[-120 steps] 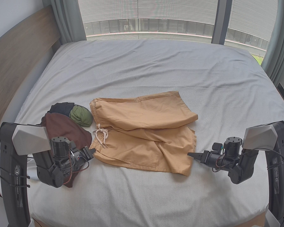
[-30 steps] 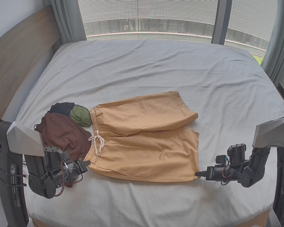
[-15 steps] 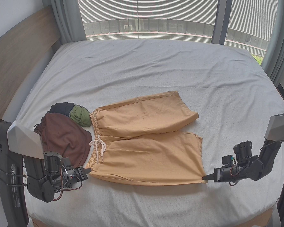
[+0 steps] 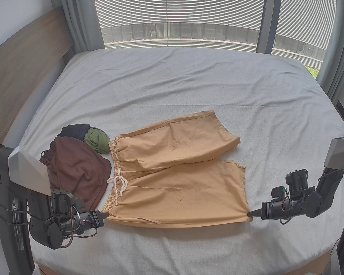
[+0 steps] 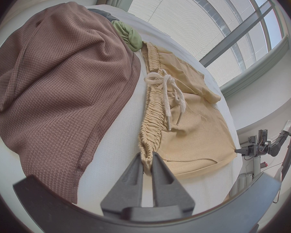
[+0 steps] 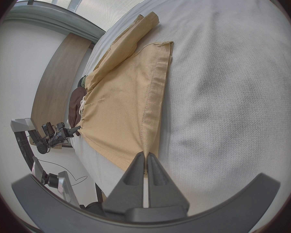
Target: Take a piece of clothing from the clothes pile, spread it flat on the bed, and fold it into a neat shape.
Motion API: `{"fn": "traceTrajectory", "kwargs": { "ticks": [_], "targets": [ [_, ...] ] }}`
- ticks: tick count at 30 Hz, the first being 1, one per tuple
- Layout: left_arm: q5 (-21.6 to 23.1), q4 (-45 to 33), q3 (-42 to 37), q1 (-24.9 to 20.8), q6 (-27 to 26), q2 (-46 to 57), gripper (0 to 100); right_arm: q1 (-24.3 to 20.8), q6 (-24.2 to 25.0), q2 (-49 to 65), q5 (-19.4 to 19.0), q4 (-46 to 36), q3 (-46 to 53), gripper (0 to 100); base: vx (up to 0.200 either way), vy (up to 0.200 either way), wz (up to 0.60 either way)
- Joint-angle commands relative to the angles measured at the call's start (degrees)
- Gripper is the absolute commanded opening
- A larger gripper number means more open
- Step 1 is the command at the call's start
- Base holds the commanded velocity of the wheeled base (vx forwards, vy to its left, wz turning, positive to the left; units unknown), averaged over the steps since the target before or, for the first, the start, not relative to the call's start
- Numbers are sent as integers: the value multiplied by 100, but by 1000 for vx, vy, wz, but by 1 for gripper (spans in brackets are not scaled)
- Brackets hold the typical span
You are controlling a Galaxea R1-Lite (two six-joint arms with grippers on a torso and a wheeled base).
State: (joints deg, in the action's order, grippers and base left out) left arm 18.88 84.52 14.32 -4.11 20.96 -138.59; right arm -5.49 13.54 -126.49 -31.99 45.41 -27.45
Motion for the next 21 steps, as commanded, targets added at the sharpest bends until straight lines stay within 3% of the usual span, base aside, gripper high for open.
{"fn": "traceTrajectory", "kwargs": {
  "ticks": [1, 2, 3, 14, 21],
  "targets": [
    [1, 12, 27, -2, 5, -27, 0, -5, -1, -7, 0, 12, 3, 0, 0, 0, 0],
    [1, 21, 35, -11, 5, -27, 100, -5, -10, -7, 8, 12, 3, 0, 0, 0, 0],
    [1, 47, 44, -20, 5, -18, 100, -5, -27, 1, 0, 12, 3, 100, 0, 0, 0],
    [-34, 434, 369, -11, 198, 175, 100, 329, -10, 10, -18, 486, -559, 100, 0, 0, 0],
    [-69, 434, 651, -169, 770, 474, 100, 443, 491, -420, 8, 1348, -1377, 100, 0, 0, 0]
  ]
}}
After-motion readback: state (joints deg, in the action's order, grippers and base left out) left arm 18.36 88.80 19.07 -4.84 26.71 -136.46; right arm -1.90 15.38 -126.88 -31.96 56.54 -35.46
